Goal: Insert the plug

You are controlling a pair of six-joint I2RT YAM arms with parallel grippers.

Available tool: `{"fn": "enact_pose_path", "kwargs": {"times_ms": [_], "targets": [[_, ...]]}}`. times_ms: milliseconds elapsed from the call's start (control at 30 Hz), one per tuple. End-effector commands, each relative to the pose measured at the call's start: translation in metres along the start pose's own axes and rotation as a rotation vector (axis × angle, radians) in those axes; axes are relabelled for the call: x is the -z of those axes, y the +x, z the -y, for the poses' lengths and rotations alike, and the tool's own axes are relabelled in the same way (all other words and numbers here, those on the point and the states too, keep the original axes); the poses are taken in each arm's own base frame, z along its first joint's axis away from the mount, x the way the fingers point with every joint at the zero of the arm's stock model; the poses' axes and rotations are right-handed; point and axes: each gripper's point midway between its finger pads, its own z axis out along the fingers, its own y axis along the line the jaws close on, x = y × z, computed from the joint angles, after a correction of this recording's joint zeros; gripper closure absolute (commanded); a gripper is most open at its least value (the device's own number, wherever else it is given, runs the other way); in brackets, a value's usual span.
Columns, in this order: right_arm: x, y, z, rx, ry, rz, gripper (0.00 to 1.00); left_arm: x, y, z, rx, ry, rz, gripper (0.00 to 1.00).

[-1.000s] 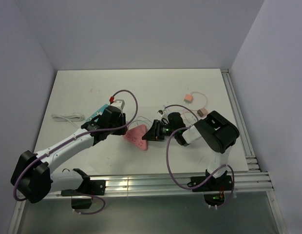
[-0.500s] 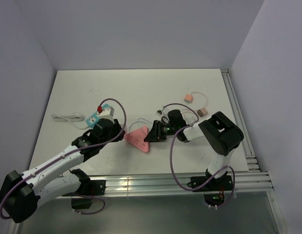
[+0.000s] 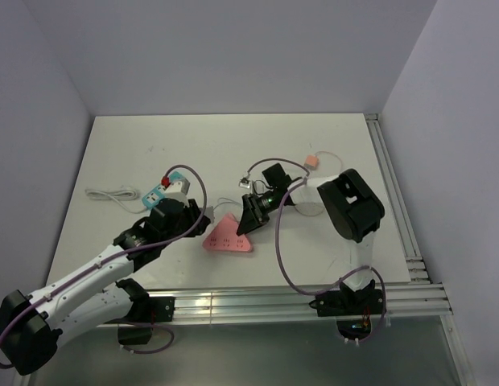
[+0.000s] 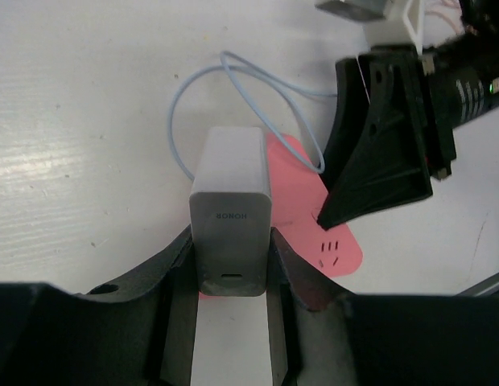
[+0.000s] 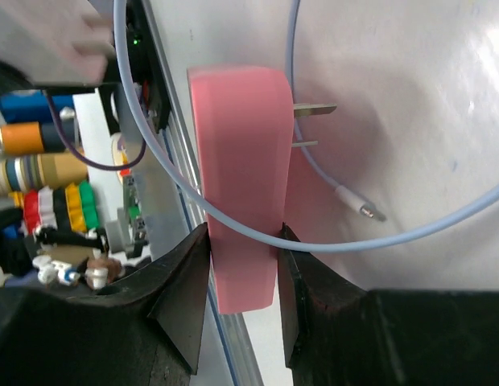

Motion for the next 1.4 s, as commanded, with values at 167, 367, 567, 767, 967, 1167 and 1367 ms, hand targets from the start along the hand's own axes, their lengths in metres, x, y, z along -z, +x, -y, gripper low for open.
{"fn": "enact_pose_path", "kwargs": {"times_ms": [167, 367, 567, 767, 967, 1167, 1367], "targets": [[0.005, -0.013, 0.003, 0.027, -0.057, -0.094, 1.00, 0.000, 0.020, 0.013, 0.014, 0.036, -0.049, 1.00], [0.005, -0.013, 0.012, -0.002, -0.043, -0.114, 1.00, 0.007, 0.035, 0.010, -0.026, -0.058, -0.077, 1.00], [0.006, -0.021, 0.018, 0.007, -0.019, -0.145, 1.00, 0.005, 0.044, 0.000, 0.011, -0.159, -0.074, 1.00], [0.004, -0.018, 0.023, -0.006, 0.002, -0.137, 1.00, 0.003, 0.041, 0.002, 0.000, -0.206, -0.081, 1.00], [0.006, -0.017, 0.022, 0.003, 0.015, -0.140, 1.00, 0.000, 0.044, 0.003, -0.002, -0.209, -0.092, 1.00], [0.007, -0.016, 0.021, 0.013, 0.016, -0.141, 1.00, -0.006, 0.044, 0.006, -0.056, -0.199, -0.105, 1.00], [0.008, -0.020, 0.022, 0.016, 0.043, -0.145, 1.00, -0.011, 0.054, 0.014, -0.164, -0.140, -0.192, 1.00]]}}
